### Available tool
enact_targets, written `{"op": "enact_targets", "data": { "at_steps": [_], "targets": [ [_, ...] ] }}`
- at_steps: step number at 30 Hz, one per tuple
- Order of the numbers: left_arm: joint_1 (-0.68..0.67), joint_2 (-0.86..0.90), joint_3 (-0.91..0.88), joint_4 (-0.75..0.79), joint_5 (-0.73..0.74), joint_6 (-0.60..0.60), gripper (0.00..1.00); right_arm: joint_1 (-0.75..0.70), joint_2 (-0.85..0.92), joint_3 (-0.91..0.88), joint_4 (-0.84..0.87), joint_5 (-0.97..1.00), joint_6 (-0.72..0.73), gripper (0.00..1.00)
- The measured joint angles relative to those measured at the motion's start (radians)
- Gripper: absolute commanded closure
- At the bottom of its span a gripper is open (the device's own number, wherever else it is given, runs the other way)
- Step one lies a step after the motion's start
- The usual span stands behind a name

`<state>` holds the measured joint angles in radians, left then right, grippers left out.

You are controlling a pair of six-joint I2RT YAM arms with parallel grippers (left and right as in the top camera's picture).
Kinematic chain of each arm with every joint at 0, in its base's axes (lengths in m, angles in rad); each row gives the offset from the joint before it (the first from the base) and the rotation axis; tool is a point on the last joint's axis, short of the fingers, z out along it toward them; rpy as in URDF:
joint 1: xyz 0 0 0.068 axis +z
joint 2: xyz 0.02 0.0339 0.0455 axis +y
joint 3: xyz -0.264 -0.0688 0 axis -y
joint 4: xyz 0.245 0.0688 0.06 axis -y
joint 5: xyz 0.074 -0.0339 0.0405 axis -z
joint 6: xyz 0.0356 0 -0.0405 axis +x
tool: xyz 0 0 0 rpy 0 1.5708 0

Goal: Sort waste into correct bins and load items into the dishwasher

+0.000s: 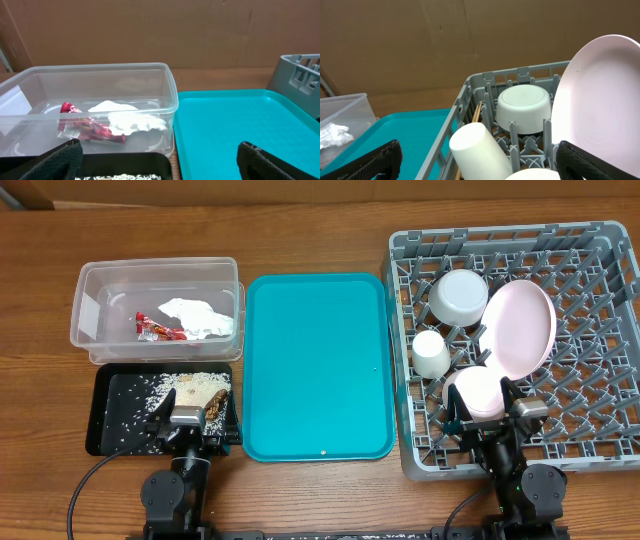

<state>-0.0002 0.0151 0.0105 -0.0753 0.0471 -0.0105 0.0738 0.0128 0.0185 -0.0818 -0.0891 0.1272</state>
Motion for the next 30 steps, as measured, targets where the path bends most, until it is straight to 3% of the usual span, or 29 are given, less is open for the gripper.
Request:
{"op": "enact_targets", "data": {
  "at_steps": [30],
  "targets": [
    [0.0,0.0,0.0,0.0,0.0,0.012,0.0,0.0,0.0,0.0,0.0,0.001,0.0,0.0]
  ]
}}
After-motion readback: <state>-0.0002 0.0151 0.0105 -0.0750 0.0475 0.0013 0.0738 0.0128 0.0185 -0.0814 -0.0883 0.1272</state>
